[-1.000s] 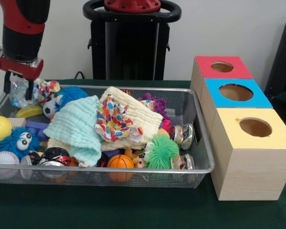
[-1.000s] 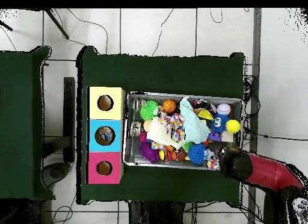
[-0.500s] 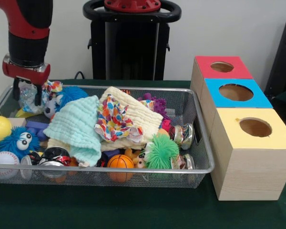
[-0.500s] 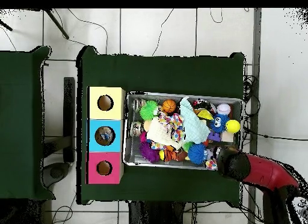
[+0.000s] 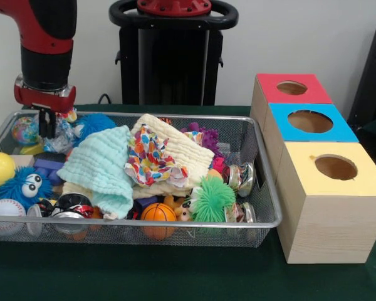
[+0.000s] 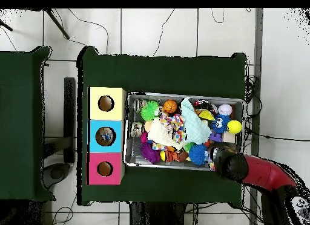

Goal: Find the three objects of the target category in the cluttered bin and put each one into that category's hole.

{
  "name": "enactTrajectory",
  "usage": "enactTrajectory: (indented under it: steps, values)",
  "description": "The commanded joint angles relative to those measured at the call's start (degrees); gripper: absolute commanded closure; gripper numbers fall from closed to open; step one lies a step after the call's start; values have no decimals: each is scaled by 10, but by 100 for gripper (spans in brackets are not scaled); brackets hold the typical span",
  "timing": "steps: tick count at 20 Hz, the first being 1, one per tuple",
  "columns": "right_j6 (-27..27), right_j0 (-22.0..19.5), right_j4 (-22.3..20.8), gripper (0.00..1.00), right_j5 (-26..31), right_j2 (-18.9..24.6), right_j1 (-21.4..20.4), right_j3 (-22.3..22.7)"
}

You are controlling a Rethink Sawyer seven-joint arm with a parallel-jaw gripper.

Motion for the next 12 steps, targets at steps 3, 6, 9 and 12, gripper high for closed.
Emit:
enactTrajectory:
  steps: [3,6,9,12]
  values:
    - [-12,4,-42,100,3,42,10,37]
    - [-10,4,-44,100,4,43,8,39]
    - [-11,0,-45,100,5,47,6,41]
    - [-22,-5,-40,100,18,59,-4,45]
